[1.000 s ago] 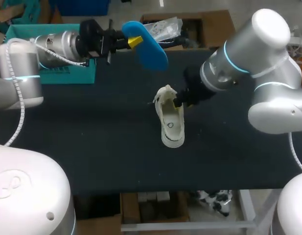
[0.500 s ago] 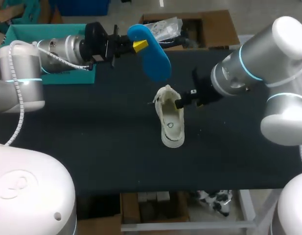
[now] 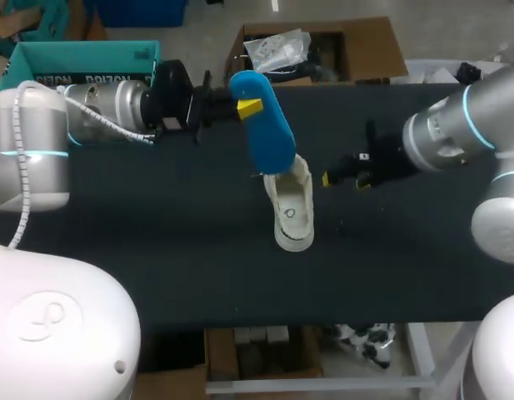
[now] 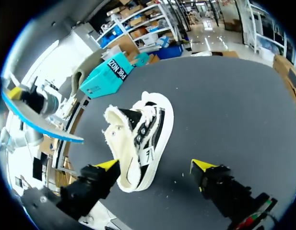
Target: Open the shoe tongue, take the insole out of the shoe, put the insole back into the shoe, and pack the shoe into the shoebox
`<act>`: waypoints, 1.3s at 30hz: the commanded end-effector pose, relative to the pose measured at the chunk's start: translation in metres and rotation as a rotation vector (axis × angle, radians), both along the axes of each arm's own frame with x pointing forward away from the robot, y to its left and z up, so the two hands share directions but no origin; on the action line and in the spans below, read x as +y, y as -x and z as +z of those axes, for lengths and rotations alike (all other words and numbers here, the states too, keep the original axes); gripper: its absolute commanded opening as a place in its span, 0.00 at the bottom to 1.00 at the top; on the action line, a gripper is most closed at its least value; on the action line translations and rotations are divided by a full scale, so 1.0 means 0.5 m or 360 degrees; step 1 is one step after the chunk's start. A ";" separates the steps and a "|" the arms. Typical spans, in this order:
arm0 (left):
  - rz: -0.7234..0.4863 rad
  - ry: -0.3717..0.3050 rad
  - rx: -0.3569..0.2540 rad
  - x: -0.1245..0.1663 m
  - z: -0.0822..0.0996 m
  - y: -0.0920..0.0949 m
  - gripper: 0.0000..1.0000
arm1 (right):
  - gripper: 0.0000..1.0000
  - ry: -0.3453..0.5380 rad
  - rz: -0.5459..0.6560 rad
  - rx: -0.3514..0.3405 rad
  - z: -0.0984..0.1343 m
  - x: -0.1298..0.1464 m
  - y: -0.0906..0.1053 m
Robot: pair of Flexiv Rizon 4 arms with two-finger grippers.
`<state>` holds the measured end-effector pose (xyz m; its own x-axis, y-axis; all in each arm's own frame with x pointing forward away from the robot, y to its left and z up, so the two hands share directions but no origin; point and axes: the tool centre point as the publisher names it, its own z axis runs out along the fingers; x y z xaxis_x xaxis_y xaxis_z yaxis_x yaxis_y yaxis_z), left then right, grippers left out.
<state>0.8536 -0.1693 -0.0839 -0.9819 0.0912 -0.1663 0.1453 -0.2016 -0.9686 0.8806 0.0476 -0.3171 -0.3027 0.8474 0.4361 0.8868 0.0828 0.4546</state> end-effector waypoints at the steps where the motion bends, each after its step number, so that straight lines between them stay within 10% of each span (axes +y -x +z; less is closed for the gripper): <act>1: 0.0182 0.0001 0.0123 0.002 -0.007 0.055 0.00 | 1.00 -0.0098 -0.0019 0.0071 0.025 -0.041 0.026; 6: 0.0123 0.0022 0.0340 -0.004 -0.016 0.083 0.00 | 1.00 -0.0232 -0.0068 0.0230 0.045 -0.036 0.029; 21: 0.0131 -0.0016 0.0456 -0.018 -0.027 0.079 0.00 | 1.00 -0.0246 -0.0034 0.0260 0.057 -0.029 0.029; 32: 0.0160 -0.0116 0.0661 -0.032 -0.032 0.076 0.00 | 1.00 -0.0335 -0.0234 0.0531 0.087 -0.004 0.075; 34: 0.0171 -0.0146 0.0674 -0.033 -0.032 0.075 0.00 | 1.00 -0.0200 -0.0326 0.0714 0.090 0.002 0.090; 39: 0.0171 -0.0146 0.0674 -0.033 -0.032 0.075 0.00 | 1.00 -0.0200 -0.0326 0.0714 0.090 0.002 0.090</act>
<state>0.8193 -0.1855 -0.1026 -0.9670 -0.0068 0.2547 -0.2521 -0.1195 -0.9603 0.8304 0.0446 -0.2798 0.0997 0.7853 0.6111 0.9844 -0.1672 0.0541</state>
